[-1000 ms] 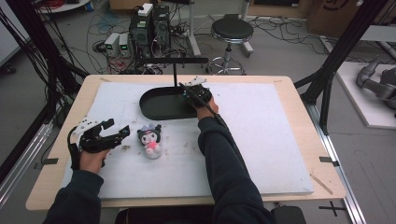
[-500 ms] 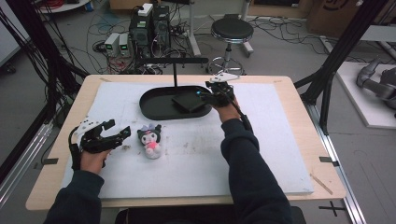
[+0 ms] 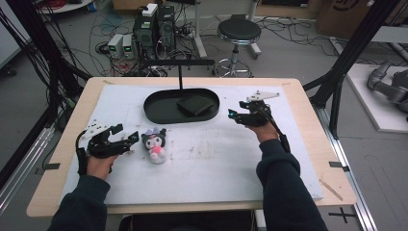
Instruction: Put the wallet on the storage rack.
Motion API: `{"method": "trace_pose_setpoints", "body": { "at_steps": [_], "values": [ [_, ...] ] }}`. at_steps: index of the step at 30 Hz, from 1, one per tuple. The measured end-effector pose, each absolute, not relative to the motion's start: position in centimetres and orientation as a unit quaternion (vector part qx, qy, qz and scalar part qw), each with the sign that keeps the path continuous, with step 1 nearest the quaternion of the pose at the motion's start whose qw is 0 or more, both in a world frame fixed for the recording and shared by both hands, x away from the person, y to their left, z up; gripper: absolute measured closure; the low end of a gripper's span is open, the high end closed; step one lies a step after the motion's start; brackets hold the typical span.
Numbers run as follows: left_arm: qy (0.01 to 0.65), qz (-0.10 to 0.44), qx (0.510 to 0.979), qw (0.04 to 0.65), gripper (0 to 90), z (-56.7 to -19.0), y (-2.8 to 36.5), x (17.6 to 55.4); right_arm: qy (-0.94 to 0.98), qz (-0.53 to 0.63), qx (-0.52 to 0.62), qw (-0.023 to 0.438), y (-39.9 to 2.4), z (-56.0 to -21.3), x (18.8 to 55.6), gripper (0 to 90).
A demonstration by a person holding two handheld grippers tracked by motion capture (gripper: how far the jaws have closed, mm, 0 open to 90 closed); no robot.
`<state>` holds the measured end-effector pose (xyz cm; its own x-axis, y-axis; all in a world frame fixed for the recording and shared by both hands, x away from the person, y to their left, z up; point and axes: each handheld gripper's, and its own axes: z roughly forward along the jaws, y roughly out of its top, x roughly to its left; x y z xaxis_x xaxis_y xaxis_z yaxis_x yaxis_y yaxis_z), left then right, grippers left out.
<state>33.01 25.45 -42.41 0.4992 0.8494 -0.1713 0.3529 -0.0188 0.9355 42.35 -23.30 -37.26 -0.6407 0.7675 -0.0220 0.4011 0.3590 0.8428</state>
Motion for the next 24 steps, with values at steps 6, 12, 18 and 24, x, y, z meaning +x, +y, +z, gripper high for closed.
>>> {"method": "trace_pose_setpoints", "body": {
  "at_steps": [6,12,18,24],
  "values": [
    [0.436,0.223,0.683,0.542,20.8,-42.3,24.4,32.9,0.798,0.422,0.366,0.226,-26.4,-38.1,39.8,31.8],
    [0.442,0.226,0.678,0.542,20.8,-42.1,24.2,32.7,0.797,0.392,0.383,0.255,-29.3,-39.6,37.6,23.3],
    [0.455,0.233,0.669,0.540,20.8,-42.2,24.7,32.5,0.791,0.389,0.392,0.265,-30.2,-39.9,37.4,22.0],
    [0.448,0.236,0.672,0.541,20.8,-42.1,24.8,32.4,0.790,0.381,0.395,0.273,-30.1,-39.9,37.4,21.9]
  ]
}}
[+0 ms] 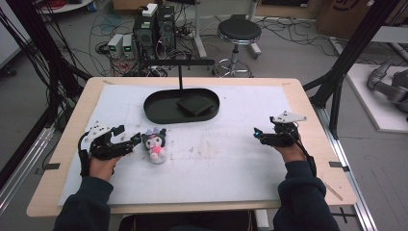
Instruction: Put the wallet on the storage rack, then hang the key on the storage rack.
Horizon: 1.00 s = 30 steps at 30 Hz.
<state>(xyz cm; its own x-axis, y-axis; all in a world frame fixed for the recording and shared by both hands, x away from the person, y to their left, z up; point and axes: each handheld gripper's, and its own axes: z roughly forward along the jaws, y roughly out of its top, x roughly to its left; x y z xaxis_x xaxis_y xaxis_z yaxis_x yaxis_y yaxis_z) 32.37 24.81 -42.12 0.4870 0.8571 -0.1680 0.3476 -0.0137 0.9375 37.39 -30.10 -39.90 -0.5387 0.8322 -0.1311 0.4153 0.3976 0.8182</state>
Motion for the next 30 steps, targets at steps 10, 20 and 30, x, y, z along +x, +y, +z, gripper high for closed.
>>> {"method": "trace_pose_setpoints", "body": {
  "at_steps": [10,20,30],
  "values": [
    [0.446,0.226,0.676,0.541,20.8,-42.3,24.5,32.5,0.781,0.383,0.407,0.279,-30.3,-39.8,37.3,21.7],
    [0.465,0.214,0.683,0.521,20.8,-42.2,22.6,32.4,0.785,0.376,0.405,0.280,-30.3,-40.0,37.2,21.8],
    [0.495,0.198,0.686,0.496,20.8,-42.8,19.3,32.3,0.793,0.374,0.397,0.274,-29.9,-40.3,37.1,21.8]
  ]
}}
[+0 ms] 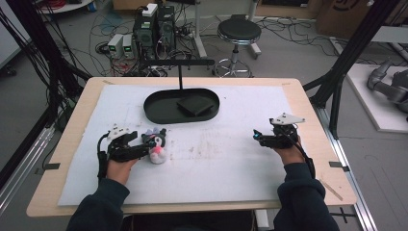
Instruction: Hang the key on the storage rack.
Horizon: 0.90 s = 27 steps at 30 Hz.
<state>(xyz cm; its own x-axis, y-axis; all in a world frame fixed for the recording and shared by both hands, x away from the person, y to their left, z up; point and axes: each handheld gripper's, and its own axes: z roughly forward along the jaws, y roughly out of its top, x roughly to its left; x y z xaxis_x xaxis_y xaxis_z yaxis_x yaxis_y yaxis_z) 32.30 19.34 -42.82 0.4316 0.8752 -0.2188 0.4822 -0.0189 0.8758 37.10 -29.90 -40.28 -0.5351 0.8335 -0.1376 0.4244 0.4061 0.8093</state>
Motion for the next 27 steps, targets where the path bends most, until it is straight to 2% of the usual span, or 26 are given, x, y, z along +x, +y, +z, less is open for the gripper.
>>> {"method": "trace_pose_setpoints", "body": {
  "at_steps": [4,9,11,15,18,21,23,25,27],
  "values": [
    [0.488,0.185,0.706,0.479,20.3,-43.6,17.8,33.1,0.796,0.372,0.395,0.268,-29.8,-40.4,37.2,21.9],
    [0.467,0.197,0.737,0.448,19.8,-43.9,17.1,33.8,0.795,0.374,0.397,0.265,-29.8,-40.3,37.1,21.9],
    [0.436,0.192,0.760,0.443,24.5,-43.5,17.4,34.0,0.795,0.377,0.396,0.264,-29.8,-40.3,37.0,22.0],
    [0.353,0.145,0.802,0.461,41.6,-43.0,18.7,34.9,0.794,0.380,0.395,0.262,-29.9,-40.2,37.0,23.1],
    [0.305,0.111,0.821,0.469,42.1,-43.0,19.1,35.5,0.794,0.379,0.397,0.260,-29.9,-40.3,37.1,23.1],
    [0.341,0.111,0.808,0.468,37.0,-42.6,18.8,35.5,0.795,0.381,0.396,0.258,-29.9,-40.3,37.1,23.3],
    [0.373,0.142,0.783,0.477,32.9,-41.8,18.5,34.8,0.795,0.380,0.397,0.256,-29.9,-40.3,37.2,23.6],
    [0.403,0.173,0.749,0.497,22.2,-40.9,18.2,34.0,0.794,0.380,0.399,0.255,-30.0,-40.3,37.2,23.6],
    [0.446,0.188,0.729,0.484,22.7,-40.5,18.0,33.4,0.794,0.380,0.400,0.254,-30.0,-40.4,37.2,23.6]
  ]
}}
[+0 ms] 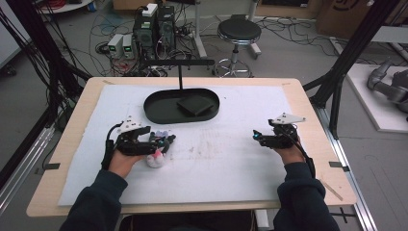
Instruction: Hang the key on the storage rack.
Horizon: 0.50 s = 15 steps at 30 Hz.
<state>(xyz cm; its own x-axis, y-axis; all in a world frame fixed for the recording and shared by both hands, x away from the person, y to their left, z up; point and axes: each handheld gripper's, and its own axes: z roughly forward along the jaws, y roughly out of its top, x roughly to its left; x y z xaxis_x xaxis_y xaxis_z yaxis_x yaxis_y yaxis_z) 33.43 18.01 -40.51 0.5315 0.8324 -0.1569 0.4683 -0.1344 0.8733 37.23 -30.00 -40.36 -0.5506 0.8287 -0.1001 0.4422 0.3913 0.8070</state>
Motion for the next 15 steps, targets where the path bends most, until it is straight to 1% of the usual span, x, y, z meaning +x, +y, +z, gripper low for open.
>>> {"method": "trace_pose_setpoints", "body": {
  "at_steps": [2,5,8,10,13,15],
  "values": [
    [0.488,0.197,0.717,0.456,22.7,-40.7,17.7,33.0,0.795,0.379,0.399,0.255,-30.0,-40.4,37.2,23.6],
    [0.504,0.203,0.714,0.441,22.7,-41.4,17.3,33.0,0.794,0.380,0.400,0.254,-29.9,-40.3,37.1,23.8],
    [0.504,0.209,0.721,0.428,22.7,-42.2,16.6,33.2,0.793,0.381,0.401,0.254,-30.0,-40.3,37.1,23.8],
    [0.503,0.202,0.724,0.427,21.4,-42.6,15.9,33.4,0.793,0.382,0.401,0.252,-30.1,-40.3,37.2,23.8],
    [0.487,0.199,0.741,0.417,21.3,-43.0,14.8,33.6,0.794,0.382,0.401,0.251,-30.1,-40.3,37.2,23.8],
    [0.480,0.204,0.754,0.399,19.3,-43.3,14.2,33.6,0.794,0.381,0.402,0.251,-30.1,-40.3,37.2,23.8]
  ]
}}
